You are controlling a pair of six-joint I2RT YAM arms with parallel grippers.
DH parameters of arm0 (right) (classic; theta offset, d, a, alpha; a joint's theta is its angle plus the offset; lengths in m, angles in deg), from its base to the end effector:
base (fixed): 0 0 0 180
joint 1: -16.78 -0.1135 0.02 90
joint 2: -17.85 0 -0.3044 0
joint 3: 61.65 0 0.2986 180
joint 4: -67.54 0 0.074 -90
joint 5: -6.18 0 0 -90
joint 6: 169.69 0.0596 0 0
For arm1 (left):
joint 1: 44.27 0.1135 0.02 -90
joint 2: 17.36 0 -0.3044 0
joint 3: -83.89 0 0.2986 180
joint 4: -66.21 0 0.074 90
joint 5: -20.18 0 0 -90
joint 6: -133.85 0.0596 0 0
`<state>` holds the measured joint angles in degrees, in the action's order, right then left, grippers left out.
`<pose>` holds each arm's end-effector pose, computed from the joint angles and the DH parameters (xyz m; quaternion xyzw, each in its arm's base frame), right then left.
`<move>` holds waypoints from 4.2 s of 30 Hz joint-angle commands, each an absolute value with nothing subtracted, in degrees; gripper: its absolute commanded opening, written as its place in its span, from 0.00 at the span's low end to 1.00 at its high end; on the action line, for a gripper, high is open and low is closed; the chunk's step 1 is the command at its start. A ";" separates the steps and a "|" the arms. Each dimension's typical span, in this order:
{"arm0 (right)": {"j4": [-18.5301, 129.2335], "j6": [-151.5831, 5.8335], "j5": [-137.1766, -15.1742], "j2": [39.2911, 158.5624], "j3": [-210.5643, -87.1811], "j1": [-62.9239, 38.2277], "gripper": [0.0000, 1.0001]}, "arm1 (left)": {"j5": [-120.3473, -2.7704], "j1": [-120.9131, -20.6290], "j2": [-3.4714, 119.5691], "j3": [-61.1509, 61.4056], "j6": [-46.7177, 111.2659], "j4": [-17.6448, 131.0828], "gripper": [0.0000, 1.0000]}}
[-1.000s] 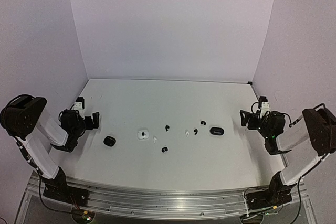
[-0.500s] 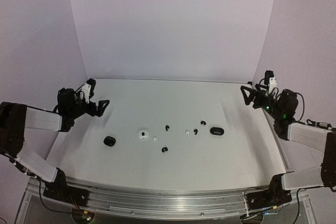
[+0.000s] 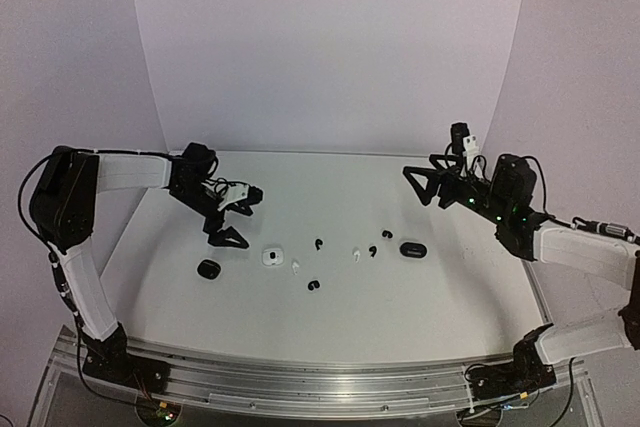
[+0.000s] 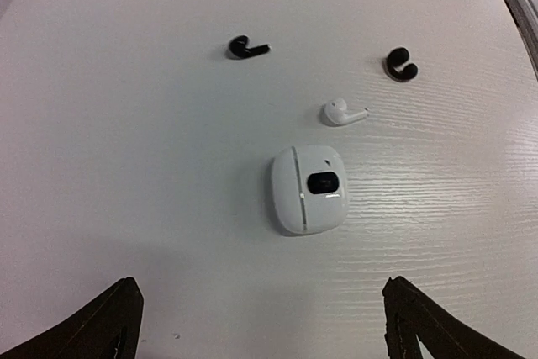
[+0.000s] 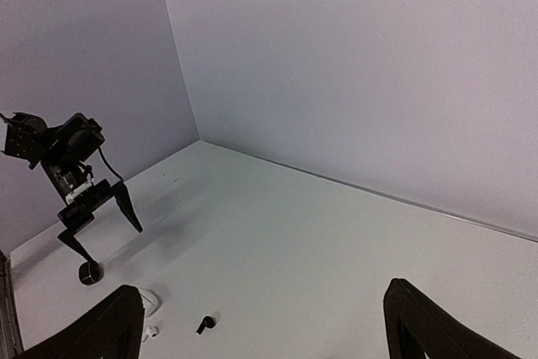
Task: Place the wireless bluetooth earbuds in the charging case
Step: Pick up the charging case from the center of the board, then pass from the left arm to the right, then pass from the right arm to the left
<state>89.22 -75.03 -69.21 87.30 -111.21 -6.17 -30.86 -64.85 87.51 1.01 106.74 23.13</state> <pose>0.2939 0.1408 0.3011 -0.1999 0.6670 0.2559 0.6705 0.3854 -0.1847 0.1868 0.6665 0.6390 -0.2302 0.3073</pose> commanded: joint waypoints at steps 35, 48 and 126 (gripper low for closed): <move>88.73 -77.67 -79.52 102.06 -119.12 -23.54 0.98 | -40.85 -76.42 99.48 -0.72 100.83 30.38 0.51; 82.67 -67.28 -81.53 105.69 -125.81 -23.51 0.98 | -40.49 -76.44 92.07 2.48 100.04 37.62 0.27; 64.81 -106.10 -64.72 111.43 -152.49 -39.45 0.00 | -7.34 -77.99 60.96 0.93 74.06 41.32 0.48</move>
